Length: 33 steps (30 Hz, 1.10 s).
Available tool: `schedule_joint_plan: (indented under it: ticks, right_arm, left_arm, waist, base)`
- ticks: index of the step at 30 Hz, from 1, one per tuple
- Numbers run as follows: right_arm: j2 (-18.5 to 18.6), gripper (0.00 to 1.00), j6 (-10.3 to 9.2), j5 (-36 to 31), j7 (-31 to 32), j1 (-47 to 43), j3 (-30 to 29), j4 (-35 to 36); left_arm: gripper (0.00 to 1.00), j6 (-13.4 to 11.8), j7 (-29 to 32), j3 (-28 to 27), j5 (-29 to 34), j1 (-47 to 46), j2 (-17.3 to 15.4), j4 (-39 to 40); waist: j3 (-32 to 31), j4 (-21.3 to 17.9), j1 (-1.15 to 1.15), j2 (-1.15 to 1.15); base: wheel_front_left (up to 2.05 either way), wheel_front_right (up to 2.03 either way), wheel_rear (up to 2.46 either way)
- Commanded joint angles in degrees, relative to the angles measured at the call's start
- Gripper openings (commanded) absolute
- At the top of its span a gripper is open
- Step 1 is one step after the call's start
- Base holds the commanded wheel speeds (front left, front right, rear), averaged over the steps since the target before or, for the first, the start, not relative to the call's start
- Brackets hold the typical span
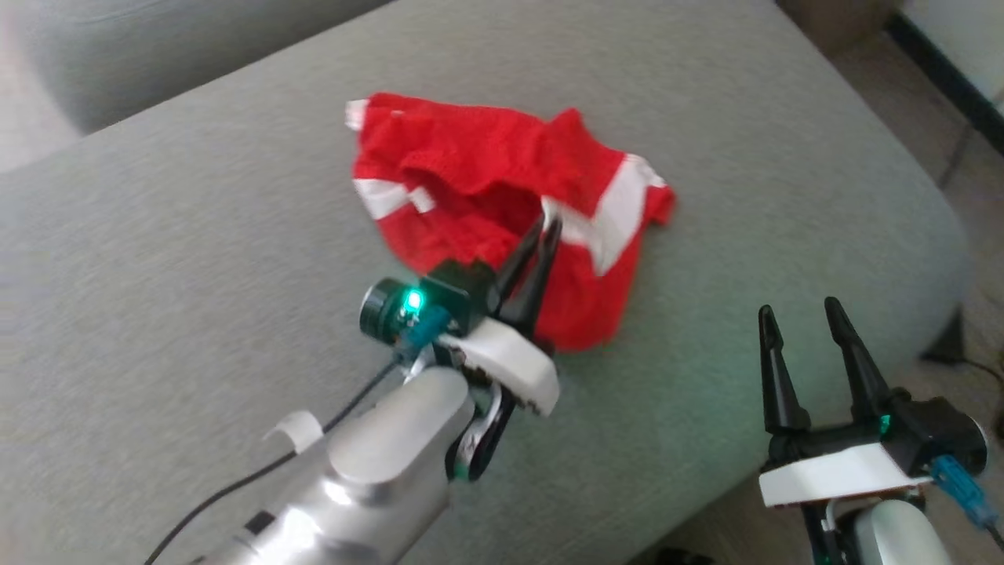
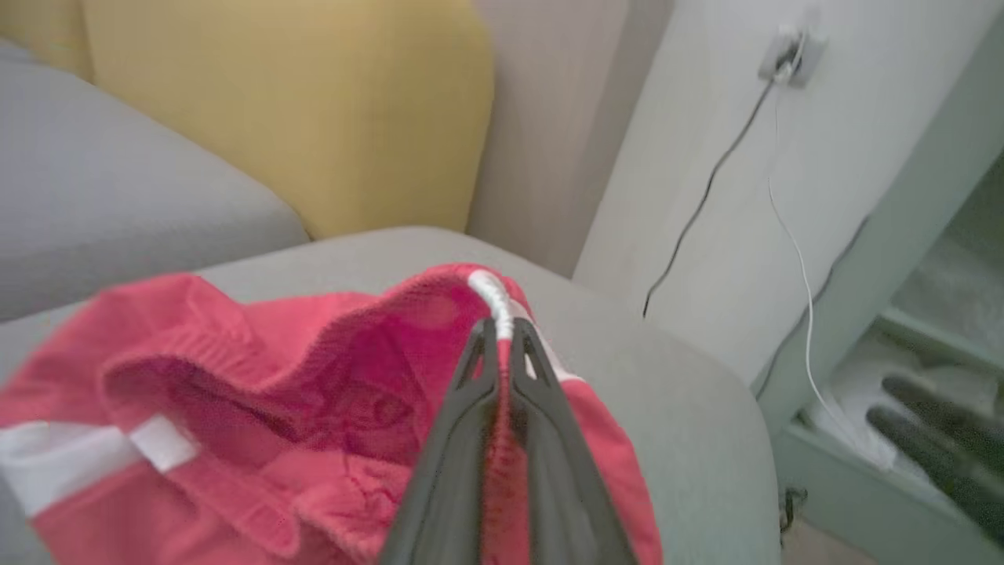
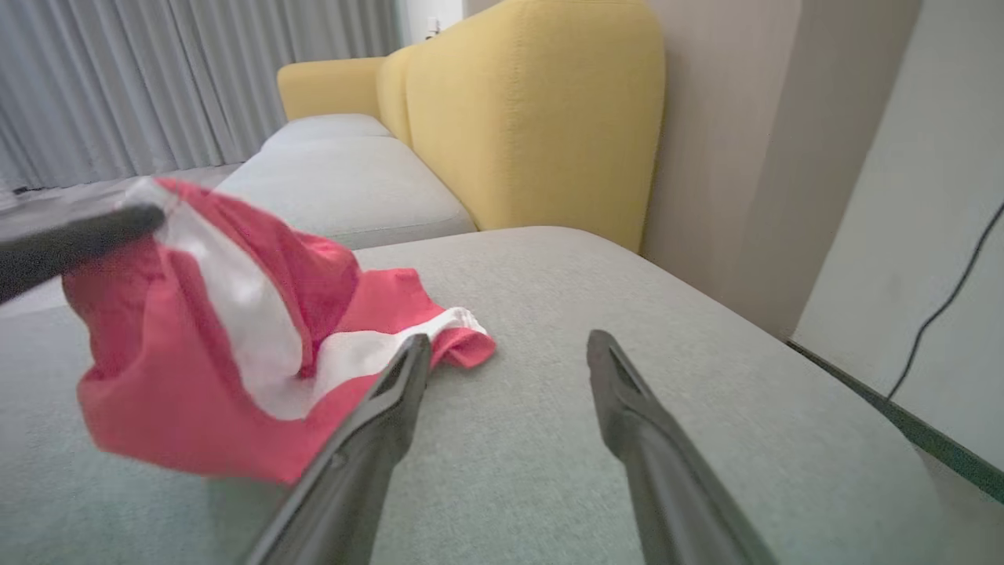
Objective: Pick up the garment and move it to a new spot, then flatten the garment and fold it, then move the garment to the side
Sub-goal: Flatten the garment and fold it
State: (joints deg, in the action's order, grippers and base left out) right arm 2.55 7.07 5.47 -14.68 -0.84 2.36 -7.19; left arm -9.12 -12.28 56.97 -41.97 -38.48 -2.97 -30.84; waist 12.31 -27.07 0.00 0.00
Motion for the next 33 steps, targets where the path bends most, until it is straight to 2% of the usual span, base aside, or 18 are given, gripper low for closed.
schedule_joint_plan:
  ticks: [1,4,6,12,18,26,33]
  right_arm:
    - [0.55,1.0,0.42,-0.31,-0.32,0.3,1.01,1.99]
    - [1.13,1.0,0.42,-0.4,-0.32,-0.03,0.9,2.24]
    - [1.6,1.0,0.42,-0.43,-0.32,-0.28,0.98,2.37]
    - [2.69,1.0,0.42,-0.1,-0.32,-0.79,1.26,2.37]
    - [3.8,1.0,0.42,2.69,-0.32,-1.6,2.32,-0.37]
    - [6.28,1.0,0.42,12.56,-0.32,1.16,6.36,-7.57]
    - [9.69,1.0,0.42,12.83,-0.32,8.24,11.82,-15.47]
  left_arm:
    - [0.0,-0.24,-1.03,-2.63,-0.59,-2.6,0.09,2.88]
    - [0.0,-0.9,-2.21,-5.56,-0.79,-1.99,-0.29,7.04]
    - [0.0,-1.48,-2.48,-7.36,-0.4,-0.76,-1.7,10.07]
    - [0.0,-4.29,-2.67,-12.53,-0.03,5.46,-8.21,15.94]
    - [0.0,-5.37,-2.7,-16.06,0.12,10.81,-13.26,18.19]
    - [0.0,-5.11,-2.71,-18.64,1.58,13.6,-15.03,18.9]
    - [0.0,-3.99,-2.72,-19.16,2.99,13.79,-13.9,18.4]
  waist:
    - [-0.92,3.34,0.0,0.0]
    - [-1.71,7.43,0.0,0.0]
    - [-2.24,10.15,0.0,0.0]
    - [-2.84,17.46,0.0,0.0]
    - [-2.73,23.08,0.0,0.0]
    - [-1.63,26.82,0.0,0.0]
    - [-0.52,28.63,0.0,0.0]
  base:
    - [0.0,0.0,0.0]
    - [0.0,0.0,0.0]
    - [0.0,0.0,0.0]
    - [0.0,0.0,0.0]
    - [0.0,0.0,0.0]
    - [0.0,0.0,0.0]
    - [0.0,0.0,0.0]
